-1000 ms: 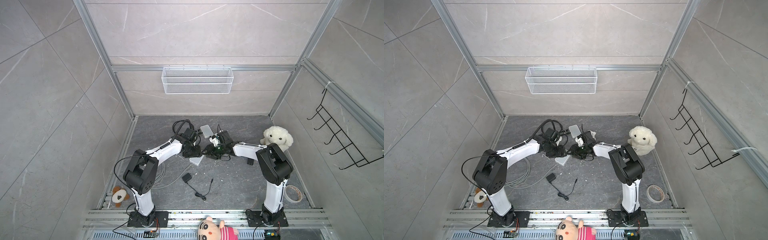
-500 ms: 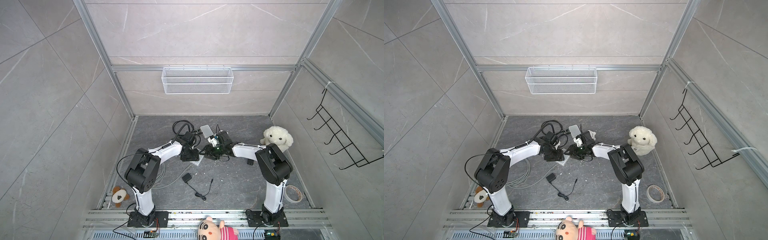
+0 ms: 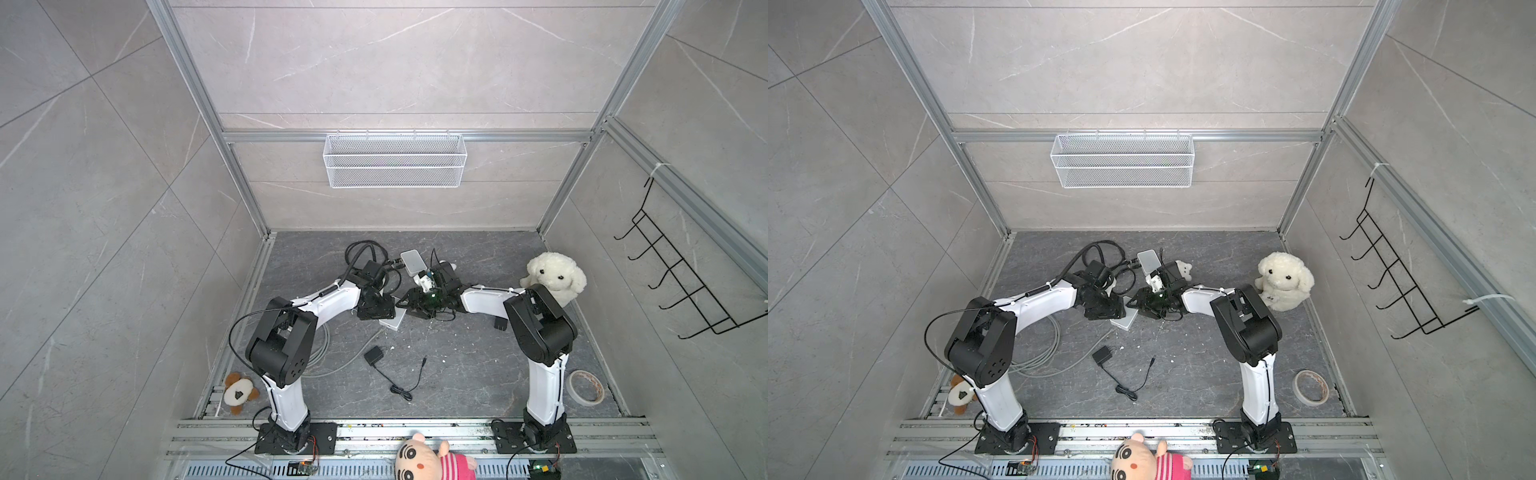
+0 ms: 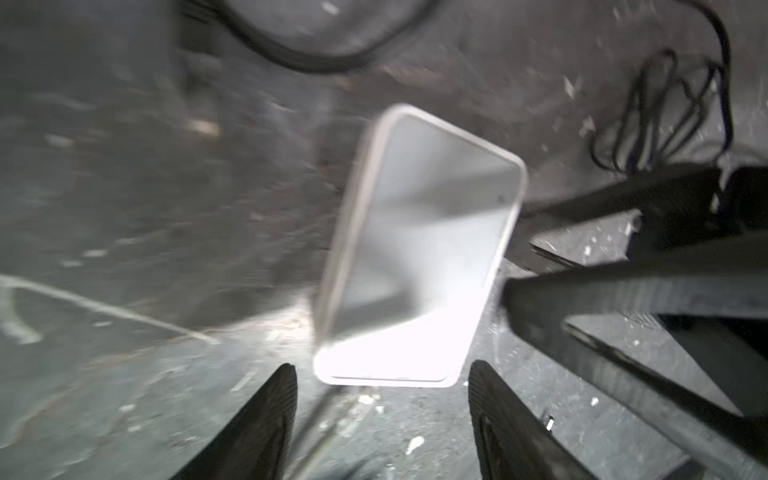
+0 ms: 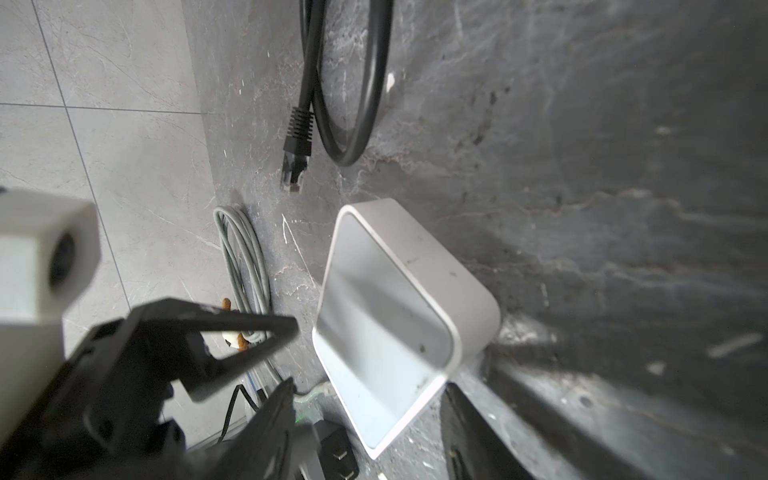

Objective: Insert the plug into the switch port

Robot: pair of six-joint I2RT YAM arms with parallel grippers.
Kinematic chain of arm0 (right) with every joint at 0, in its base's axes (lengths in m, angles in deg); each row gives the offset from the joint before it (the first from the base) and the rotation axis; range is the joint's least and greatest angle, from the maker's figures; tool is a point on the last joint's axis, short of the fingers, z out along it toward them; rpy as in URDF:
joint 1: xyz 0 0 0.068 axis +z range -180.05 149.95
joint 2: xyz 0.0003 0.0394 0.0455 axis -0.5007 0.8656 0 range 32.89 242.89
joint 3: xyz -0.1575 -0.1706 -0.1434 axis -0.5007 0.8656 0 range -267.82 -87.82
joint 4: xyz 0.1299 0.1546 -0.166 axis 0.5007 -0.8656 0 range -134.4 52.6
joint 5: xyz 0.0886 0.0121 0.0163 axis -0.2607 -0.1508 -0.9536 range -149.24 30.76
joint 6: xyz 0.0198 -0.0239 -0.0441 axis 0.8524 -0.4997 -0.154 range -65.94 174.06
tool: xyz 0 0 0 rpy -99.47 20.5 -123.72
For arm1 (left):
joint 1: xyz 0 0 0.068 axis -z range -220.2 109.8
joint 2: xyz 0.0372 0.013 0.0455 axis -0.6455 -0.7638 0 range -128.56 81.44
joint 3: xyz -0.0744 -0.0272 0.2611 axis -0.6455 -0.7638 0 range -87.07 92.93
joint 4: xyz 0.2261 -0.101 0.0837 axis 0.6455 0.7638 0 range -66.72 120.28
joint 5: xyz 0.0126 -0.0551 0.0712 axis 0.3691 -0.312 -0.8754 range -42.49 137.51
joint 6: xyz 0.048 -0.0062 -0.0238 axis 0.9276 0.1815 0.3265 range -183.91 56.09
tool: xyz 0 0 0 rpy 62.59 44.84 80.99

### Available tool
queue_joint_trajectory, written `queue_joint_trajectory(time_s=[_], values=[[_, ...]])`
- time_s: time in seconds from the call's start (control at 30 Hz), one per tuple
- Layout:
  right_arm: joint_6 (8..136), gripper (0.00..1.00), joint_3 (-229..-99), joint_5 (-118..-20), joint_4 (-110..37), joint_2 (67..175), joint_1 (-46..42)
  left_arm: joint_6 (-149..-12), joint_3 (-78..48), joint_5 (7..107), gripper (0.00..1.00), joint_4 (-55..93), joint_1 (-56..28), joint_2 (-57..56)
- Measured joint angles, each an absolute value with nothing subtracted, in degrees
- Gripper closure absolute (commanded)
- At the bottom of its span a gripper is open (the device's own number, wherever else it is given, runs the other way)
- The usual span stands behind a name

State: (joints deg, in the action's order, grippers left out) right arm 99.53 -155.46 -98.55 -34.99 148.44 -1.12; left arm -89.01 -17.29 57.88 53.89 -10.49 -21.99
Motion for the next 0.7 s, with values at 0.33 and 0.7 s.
queue_joint_trajectory(time_s=[0.33,0.7], values=[[99.6,0.42,-156.0,-98.7,-35.0,148.9,-1.1,-89.4,-19.6,60.2,0.33,51.0,-10.9,-24.3],[99.3,0.42,-161.0,-98.9,-36.9,149.8,-1.1,-94.0,-20.2,66.2,0.33,45.6,-5.4,-24.9]])
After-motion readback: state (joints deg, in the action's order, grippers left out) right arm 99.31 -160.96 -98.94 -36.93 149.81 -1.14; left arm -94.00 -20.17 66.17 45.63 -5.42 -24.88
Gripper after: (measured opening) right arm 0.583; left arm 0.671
